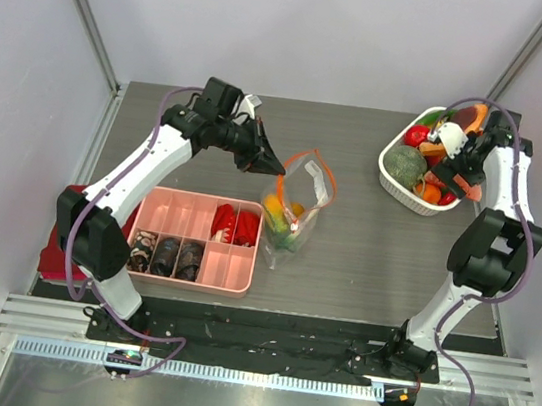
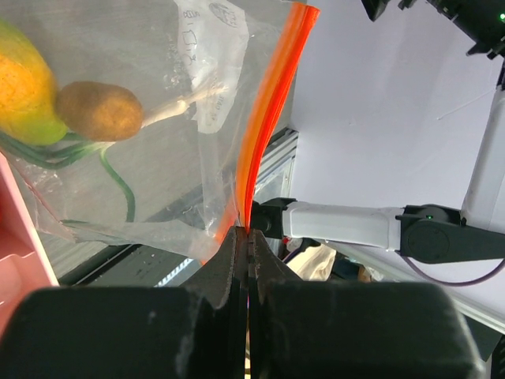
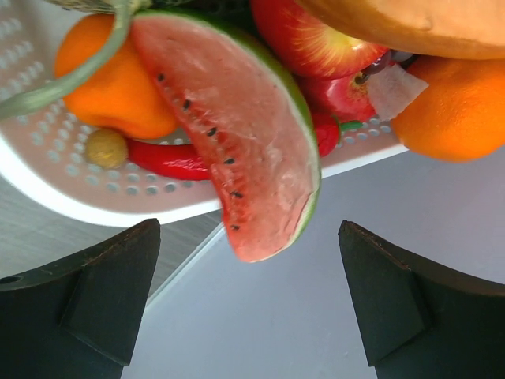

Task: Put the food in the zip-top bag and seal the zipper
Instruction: Pick up the fake fruit from the bin.

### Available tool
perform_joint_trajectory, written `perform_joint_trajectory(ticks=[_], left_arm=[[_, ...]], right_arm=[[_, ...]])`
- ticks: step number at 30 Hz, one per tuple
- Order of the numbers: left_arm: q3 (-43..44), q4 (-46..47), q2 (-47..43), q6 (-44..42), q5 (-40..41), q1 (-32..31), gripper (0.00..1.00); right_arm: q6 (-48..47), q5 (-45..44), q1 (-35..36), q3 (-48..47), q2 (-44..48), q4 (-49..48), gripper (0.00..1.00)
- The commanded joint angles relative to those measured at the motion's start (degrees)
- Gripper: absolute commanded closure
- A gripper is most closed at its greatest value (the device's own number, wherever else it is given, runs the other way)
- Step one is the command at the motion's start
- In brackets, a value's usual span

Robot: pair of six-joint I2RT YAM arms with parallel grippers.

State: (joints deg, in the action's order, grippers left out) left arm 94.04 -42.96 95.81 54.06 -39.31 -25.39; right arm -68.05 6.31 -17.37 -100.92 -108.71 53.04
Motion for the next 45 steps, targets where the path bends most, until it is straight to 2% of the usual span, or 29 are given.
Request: perform_joint_trajectory(ticks=[1, 14, 17, 18, 19, 22, 25, 38, 45], left_arm=[[0.1, 2.5, -2.2, 0.8, -2.8, 0.4, 1.00], [-0.1, 2.8, -1.5, 1.0, -3.8, 0.9, 1.00], [-0.1, 2.7, -1.3, 0.9, -3.8, 1.0, 1.00], [-0.2, 2.7, -1.3, 0.8, -3.8, 1.2, 1.00], [-0.3, 2.7, -1.3, 0.8, -3.8, 1.2, 1.00], [-0.3, 2.7, -1.2, 0.7, -3.8, 1.3, 1.00], [-0.2, 2.5, -1.1, 0.5, -3.8, 1.4, 1.00], [-0.5, 2.4, -1.2, 0.3, -4.1, 1.4, 1.00], [-0.6, 1.8, -1.3, -0.4, -4.0, 1.4, 1.00]], right_arm=[[-3.8, -3.4, 0.1, -1.4, -1.8, -5.7, 0.00], [-3.8, -3.1, 0.3, 0.5, -7.5, -11.5, 0.02], [-3.8, -2.8, 0.4, 0.0, -8.2, -11.3, 0.10], [-3.9, -2.6, 0.4, 0.0, -8.1, -11.0, 0.14], [-4.5, -2.4, 0.4, 0.0, -8.1, -10.6, 0.23], [-5.3, -2.4, 0.3, 0.4, -6.9, -9.3, 0.36], [-6.0, -1.7, 0.3, 0.0, -5.3, -7.4, 0.43], [-9.8, -1.8, 0.1, 3.1, 4.8, 0.0, 0.50], [-9.0, -1.9, -0.2, -2.2, 8.2, 4.7, 0.53]])
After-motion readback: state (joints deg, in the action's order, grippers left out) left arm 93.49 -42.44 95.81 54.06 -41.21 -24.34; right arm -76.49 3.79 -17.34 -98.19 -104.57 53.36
